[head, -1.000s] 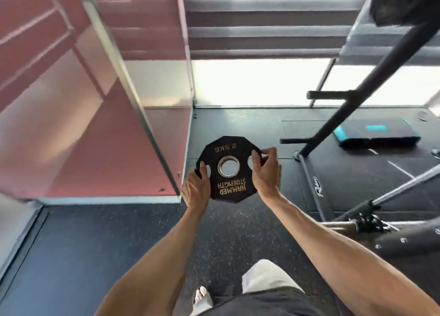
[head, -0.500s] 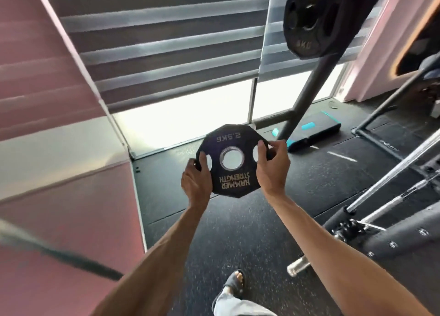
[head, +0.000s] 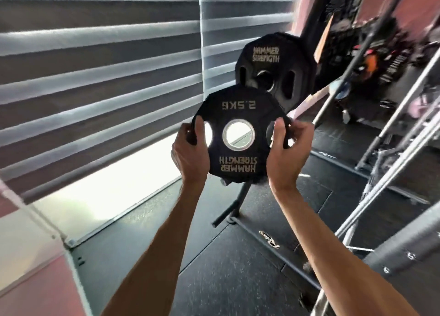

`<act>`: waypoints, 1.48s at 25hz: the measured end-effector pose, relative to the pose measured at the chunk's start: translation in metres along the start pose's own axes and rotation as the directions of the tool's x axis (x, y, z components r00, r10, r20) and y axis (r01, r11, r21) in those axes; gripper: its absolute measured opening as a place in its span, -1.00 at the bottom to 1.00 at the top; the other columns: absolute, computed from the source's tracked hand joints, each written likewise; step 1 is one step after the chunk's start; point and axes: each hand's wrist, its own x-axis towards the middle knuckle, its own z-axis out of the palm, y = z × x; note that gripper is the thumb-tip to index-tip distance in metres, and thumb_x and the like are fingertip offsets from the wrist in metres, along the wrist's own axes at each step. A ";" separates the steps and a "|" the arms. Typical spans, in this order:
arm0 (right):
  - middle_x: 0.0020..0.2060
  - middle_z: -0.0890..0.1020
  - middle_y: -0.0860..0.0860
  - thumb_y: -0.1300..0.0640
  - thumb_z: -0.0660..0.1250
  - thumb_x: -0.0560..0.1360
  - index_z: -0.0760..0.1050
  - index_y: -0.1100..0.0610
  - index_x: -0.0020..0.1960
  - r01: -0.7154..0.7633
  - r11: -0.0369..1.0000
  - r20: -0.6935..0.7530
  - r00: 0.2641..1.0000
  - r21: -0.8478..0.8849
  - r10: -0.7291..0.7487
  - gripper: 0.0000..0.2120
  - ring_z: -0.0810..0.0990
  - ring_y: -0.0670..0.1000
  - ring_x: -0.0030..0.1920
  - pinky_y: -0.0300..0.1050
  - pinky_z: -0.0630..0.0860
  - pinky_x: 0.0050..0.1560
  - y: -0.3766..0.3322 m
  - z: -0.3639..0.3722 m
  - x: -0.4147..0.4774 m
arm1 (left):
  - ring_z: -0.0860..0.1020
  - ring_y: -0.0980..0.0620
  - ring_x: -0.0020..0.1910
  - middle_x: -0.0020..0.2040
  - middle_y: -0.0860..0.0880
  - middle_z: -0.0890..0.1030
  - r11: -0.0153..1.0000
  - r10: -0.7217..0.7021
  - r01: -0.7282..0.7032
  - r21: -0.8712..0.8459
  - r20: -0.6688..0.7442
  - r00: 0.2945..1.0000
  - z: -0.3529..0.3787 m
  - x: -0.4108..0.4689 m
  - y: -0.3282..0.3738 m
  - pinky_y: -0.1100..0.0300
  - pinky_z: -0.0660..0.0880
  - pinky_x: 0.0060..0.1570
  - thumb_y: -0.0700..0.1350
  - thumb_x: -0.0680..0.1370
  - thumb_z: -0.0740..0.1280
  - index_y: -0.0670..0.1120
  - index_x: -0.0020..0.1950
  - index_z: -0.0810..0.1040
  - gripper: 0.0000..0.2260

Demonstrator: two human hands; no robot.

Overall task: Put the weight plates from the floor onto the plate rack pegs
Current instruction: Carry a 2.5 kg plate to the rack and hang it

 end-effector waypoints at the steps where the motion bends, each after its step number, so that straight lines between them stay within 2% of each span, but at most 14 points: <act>1: -0.20 0.54 -0.15 0.20 0.36 0.58 0.46 0.31 0.04 0.028 0.999 -0.044 0.999 -0.017 -0.029 -0.83 0.51 -0.28 -0.21 -0.39 0.44 -0.13 0.000 0.008 0.008 | 0.48 0.05 -0.42 -0.40 0.04 0.51 0.999 0.018 -0.017 -0.037 0.026 1.000 0.011 0.014 0.002 0.04 0.50 -0.34 0.20 0.61 0.22 -0.10 -0.25 0.46 -0.58; 4: -0.18 0.57 -0.06 0.18 0.35 0.59 0.44 0.20 0.04 0.092 0.995 -0.123 0.988 -0.038 -0.096 -0.88 0.54 -0.19 -0.19 -0.31 0.46 -0.12 0.000 0.030 0.029 | 0.45 0.11 -0.44 -0.41 0.08 0.49 0.993 0.068 -0.057 -0.107 0.105 0.992 0.040 0.051 0.007 0.09 0.47 -0.36 0.21 0.60 0.22 -0.04 -0.26 0.44 -0.62; 9: -0.17 0.58 -0.03 0.14 0.34 0.59 0.44 0.20 0.06 0.149 0.980 -0.231 0.957 -0.129 -0.176 -0.85 0.58 -0.06 -0.17 -0.10 0.57 -0.10 0.012 0.064 0.059 | 0.44 0.22 -0.43 -0.40 0.14 0.48 0.976 0.148 -0.114 -0.183 0.183 0.972 0.085 0.102 0.007 0.22 0.41 -0.33 0.16 0.61 0.24 -0.02 -0.25 0.47 -0.66; 13: -0.16 0.56 -0.11 0.16 0.33 0.60 0.45 0.24 0.07 0.174 0.961 -0.281 0.931 -0.213 -0.231 -0.85 0.56 -0.15 -0.16 -0.20 0.54 -0.08 0.027 0.080 0.075 | 0.48 0.23 -0.39 -0.37 0.16 0.50 0.973 0.160 -0.108 -0.206 0.257 0.953 0.119 0.122 -0.001 0.18 0.49 -0.26 0.16 0.62 0.22 -0.05 -0.21 0.49 -0.66; 16: -0.16 0.58 -0.09 0.16 0.33 0.61 0.46 0.29 0.09 0.182 0.950 -0.299 0.919 -0.253 -0.256 -0.81 0.58 -0.16 -0.16 -0.25 0.52 -0.10 0.041 0.084 0.085 | 0.56 0.11 -0.33 -0.32 0.14 0.55 0.964 0.173 -0.100 -0.247 0.296 0.940 0.144 0.130 -0.012 0.05 0.58 -0.17 0.21 0.61 0.20 -0.02 -0.19 0.50 -0.65; 19: -0.16 0.58 -0.07 0.17 0.34 0.60 0.46 0.31 0.08 0.190 0.935 -0.311 0.907 -0.298 -0.283 -0.80 0.58 -0.20 -0.17 -0.30 0.51 -0.11 0.054 0.090 0.096 | 0.61 0.05 -0.27 -0.31 0.15 0.57 0.967 0.156 -0.076 -0.243 0.331 0.931 0.167 0.134 -0.021 -0.05 0.59 -0.12 0.27 0.60 0.14 0.02 -0.17 0.49 -0.62; 21: -0.17 0.56 -0.10 0.19 0.35 0.60 0.46 0.33 0.07 0.198 0.918 -0.295 0.905 -0.344 -0.306 -0.81 0.56 -0.23 -0.17 -0.35 0.48 -0.10 0.064 0.093 0.103 | 0.58 0.13 -0.31 -0.34 0.19 0.54 0.969 0.133 -0.051 -0.240 0.340 0.931 0.178 0.136 -0.028 -0.08 0.59 -0.10 0.27 0.60 0.12 0.00 -0.16 0.48 -0.61; 24: -0.18 0.52 -0.18 0.26 0.34 0.59 0.44 0.36 0.05 0.263 0.872 -0.247 0.889 -0.414 -0.385 -0.84 0.54 -0.32 -0.17 -0.43 0.43 -0.13 0.074 0.097 0.107 | 0.50 0.29 -0.38 -0.39 0.23 0.49 0.967 0.129 -0.048 -0.251 0.317 0.940 0.188 0.134 -0.038 -0.01 0.59 -0.16 0.22 0.62 0.10 -0.08 -0.12 0.49 -0.59; 26: -0.19 0.52 -0.18 0.25 0.32 0.60 0.42 0.35 0.05 0.277 0.848 -0.207 0.892 -0.453 -0.402 -0.84 0.53 -0.32 -0.19 -0.37 0.47 -0.18 0.080 0.101 0.113 | 0.49 0.31 -0.40 -0.39 0.24 0.48 0.965 0.132 -0.053 -0.257 0.301 0.945 0.192 0.137 -0.043 0.06 0.58 -0.20 0.18 0.64 0.09 -0.10 -0.09 0.49 -0.60; 29: -0.20 0.58 -0.07 0.08 0.30 0.63 0.40 0.24 0.07 0.225 0.837 -0.166 0.923 -0.498 -0.347 -0.78 0.60 -0.12 -0.19 -0.06 0.57 -0.20 0.084 0.110 0.120 | 0.49 0.29 -0.43 -0.40 0.22 0.47 0.969 0.113 -0.030 -0.246 0.334 0.936 0.202 0.144 -0.051 0.10 0.56 -0.26 0.11 0.67 0.11 -0.13 -0.03 0.48 -0.66; 31: -0.13 0.61 0.01 0.03 0.28 0.63 0.40 0.23 0.09 0.260 0.798 -0.122 0.916 -0.543 -0.382 -0.75 0.62 0.00 -0.14 -0.07 0.58 -0.15 0.087 0.111 0.123 | 0.48 0.27 -0.47 -0.41 0.18 0.46 0.970 0.114 -0.023 -0.240 0.374 0.920 0.208 0.144 -0.054 0.17 0.49 -0.35 0.07 0.69 0.10 -0.15 0.03 0.45 -0.69; 33: -0.07 0.60 0.02 0.02 0.26 0.64 0.40 0.25 0.11 0.300 0.740 -0.059 0.908 -0.602 -0.415 -0.73 0.62 0.01 -0.10 -0.17 0.57 -0.13 0.088 0.110 0.127 | 0.50 0.26 -0.48 -0.41 0.15 0.46 0.964 0.117 -0.002 -0.265 0.417 0.901 0.215 0.142 -0.055 0.33 0.39 -0.47 0.03 0.70 0.07 -0.16 0.07 0.41 -0.73; 34: -0.05 0.60 0.03 0.00 0.24 0.65 0.39 0.25 0.12 0.291 0.716 -0.037 0.914 -0.635 -0.405 -0.71 0.62 0.02 -0.09 -0.14 0.58 -0.14 0.089 0.109 0.131 | 0.51 0.25 -0.48 -0.40 0.13 0.48 0.960 0.119 0.009 -0.280 0.436 0.892 0.218 0.140 -0.055 0.35 0.38 -0.50 0.02 0.71 0.07 -0.16 0.09 0.39 -0.74; 37: -0.01 0.63 0.11 -0.05 0.18 0.66 0.37 0.23 0.14 0.251 0.644 0.022 0.940 -0.723 -0.342 -0.67 0.64 0.10 -0.04 0.00 0.60 -0.15 0.090 0.105 0.144 | 0.52 0.20 -0.46 -0.33 0.17 0.49 0.963 0.135 0.005 -0.269 0.500 0.855 0.229 0.141 -0.058 0.19 0.46 -0.47 0.02 0.71 0.06 -0.17 0.15 0.38 -0.73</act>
